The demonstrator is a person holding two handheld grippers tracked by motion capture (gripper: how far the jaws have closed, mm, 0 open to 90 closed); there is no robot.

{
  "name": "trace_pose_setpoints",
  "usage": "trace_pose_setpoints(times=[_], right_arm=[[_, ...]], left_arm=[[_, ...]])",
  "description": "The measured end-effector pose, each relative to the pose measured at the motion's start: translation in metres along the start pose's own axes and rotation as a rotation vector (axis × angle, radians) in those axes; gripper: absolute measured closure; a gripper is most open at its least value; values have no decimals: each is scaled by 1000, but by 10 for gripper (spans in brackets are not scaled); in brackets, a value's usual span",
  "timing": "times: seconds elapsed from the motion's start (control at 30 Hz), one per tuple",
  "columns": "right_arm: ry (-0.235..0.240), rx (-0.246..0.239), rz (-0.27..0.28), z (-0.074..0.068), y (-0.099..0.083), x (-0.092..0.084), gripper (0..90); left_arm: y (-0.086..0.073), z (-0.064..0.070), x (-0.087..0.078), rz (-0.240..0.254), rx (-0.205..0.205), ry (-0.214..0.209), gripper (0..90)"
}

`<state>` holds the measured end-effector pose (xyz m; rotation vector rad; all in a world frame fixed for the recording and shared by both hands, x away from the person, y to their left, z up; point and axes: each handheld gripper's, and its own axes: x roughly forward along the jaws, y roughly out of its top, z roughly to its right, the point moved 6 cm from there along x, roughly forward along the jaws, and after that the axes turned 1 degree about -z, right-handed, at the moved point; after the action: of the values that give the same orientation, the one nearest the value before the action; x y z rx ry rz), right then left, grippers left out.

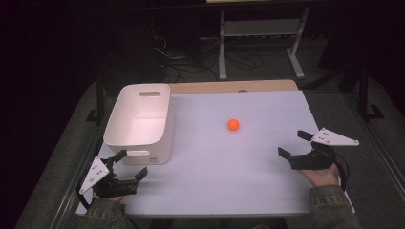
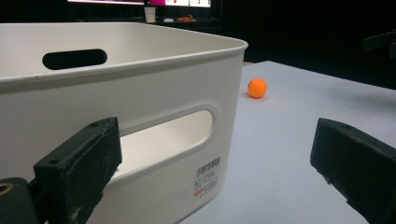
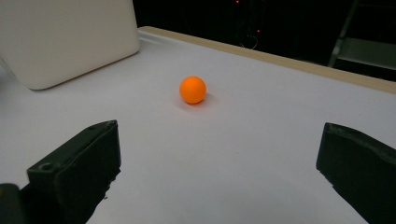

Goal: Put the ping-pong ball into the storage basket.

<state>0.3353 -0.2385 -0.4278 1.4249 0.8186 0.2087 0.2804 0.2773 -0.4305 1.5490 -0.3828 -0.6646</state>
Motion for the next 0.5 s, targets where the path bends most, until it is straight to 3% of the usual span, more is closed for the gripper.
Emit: trace_pose_setpoints(times=[0.5], right_arm=[[9,-8,-32,-4,4,3,0]], left_arm=[[0,0,0,-4,4,6,16]])
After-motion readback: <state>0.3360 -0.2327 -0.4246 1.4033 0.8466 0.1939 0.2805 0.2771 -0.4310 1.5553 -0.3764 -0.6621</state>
